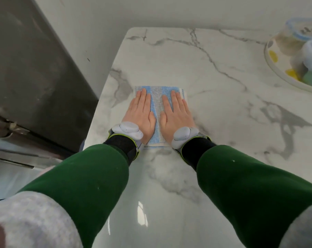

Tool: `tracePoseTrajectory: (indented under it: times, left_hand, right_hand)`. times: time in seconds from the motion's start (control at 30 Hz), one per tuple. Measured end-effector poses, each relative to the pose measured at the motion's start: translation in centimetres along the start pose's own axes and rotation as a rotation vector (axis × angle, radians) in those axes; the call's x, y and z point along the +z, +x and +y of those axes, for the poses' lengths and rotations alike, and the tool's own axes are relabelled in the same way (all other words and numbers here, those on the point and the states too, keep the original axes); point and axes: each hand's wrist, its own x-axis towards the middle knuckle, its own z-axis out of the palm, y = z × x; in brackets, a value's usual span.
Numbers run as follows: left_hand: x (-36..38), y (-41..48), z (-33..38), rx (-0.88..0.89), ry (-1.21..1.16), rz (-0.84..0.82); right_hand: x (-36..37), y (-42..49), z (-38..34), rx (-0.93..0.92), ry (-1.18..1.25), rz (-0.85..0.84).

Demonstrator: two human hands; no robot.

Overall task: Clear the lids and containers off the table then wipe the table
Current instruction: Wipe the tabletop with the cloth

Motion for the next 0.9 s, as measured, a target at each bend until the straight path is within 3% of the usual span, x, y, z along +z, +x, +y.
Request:
tracePoseTrajectory:
  times: [0.57, 0.9]
  left_hand:
    - [1.0, -15.7, -0.4, 0.052, -0.008, -0.011]
    - [1.7, -23.7, -0.6, 0.007, -0.051, 0.027]
  right_hand:
    - [0.3, -15.6, -6.3, 0.073, -0.017, 0.01]
    - [0.9, -22.4, -9.3, 0.016, -0.013, -0.009]
